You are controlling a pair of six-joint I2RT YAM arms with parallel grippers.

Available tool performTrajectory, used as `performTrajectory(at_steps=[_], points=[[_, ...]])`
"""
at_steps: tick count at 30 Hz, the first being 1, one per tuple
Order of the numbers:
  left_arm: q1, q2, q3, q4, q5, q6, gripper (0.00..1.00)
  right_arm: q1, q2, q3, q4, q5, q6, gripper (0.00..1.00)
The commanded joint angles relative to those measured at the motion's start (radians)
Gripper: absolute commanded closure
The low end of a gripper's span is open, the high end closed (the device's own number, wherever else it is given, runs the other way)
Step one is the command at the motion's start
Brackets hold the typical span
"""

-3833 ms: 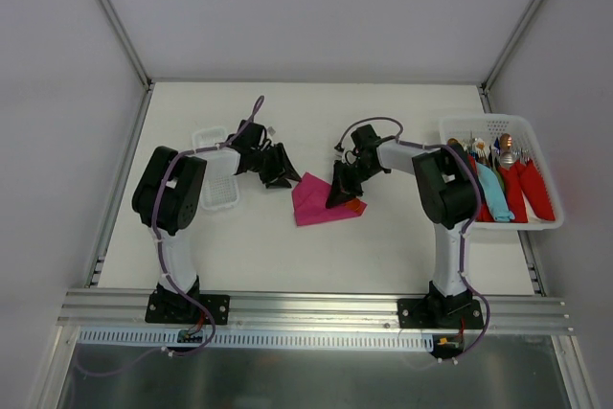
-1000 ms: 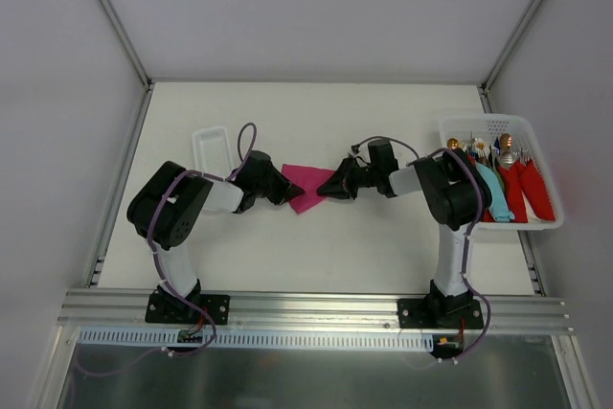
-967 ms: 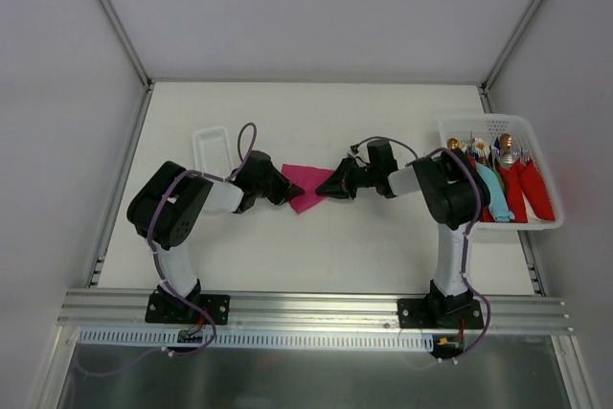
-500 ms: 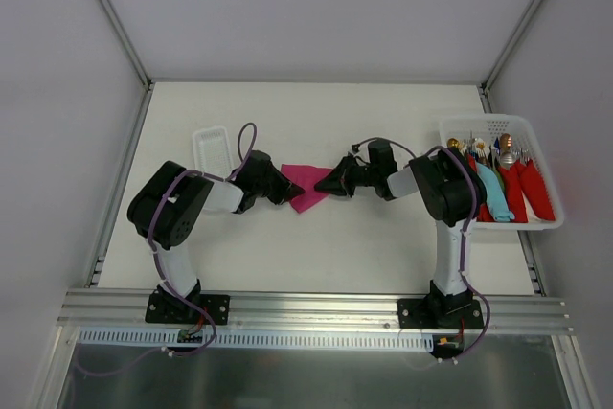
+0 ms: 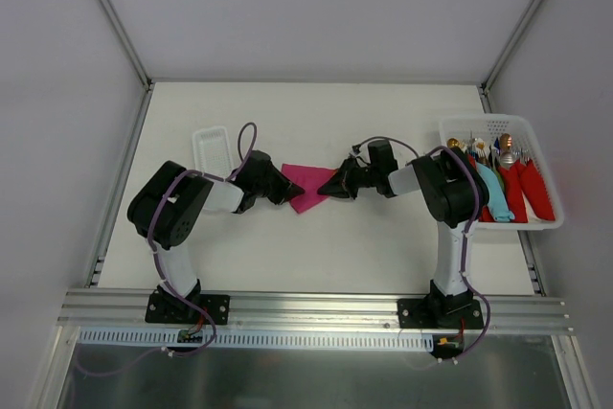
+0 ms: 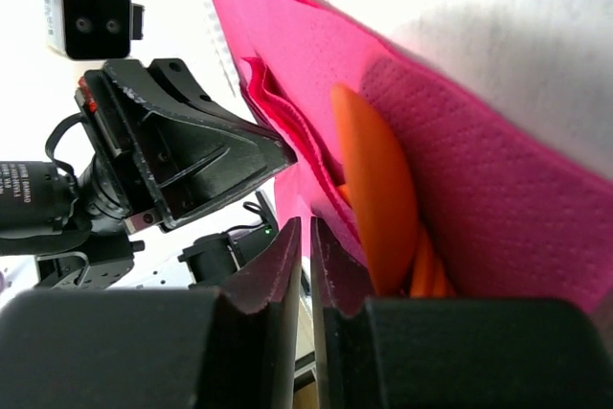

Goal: Place the utensils on the paper napkin and roll it up

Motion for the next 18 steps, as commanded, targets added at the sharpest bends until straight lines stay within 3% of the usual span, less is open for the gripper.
performTrajectory(at_steps=[1, 7, 14, 18], points=[[0.0, -0.002, -0.019, -0.063, -0.058, 0.065, 0.97, -0.014, 0.034, 0.016, -0.17, 0.044, -0.04, 0.89], [-0.003, -0.149, 0.019, -0.08, -0.067, 0.252, 0.72, -0.02, 0.046, 0.039, -0.219, 0.05, -0.076, 0.91], [0.012, -0.316, 0.112, -0.342, -0.245, 0.409, 0.63, -0.022, 0.066, 0.065, -0.254, 0.055, -0.096, 0.9], [0.075, -0.278, 0.149, -0.381, -0.256, 0.423, 0.61, -0.022, 0.077, 0.082, -0.271, 0.053, -0.1, 0.9]])
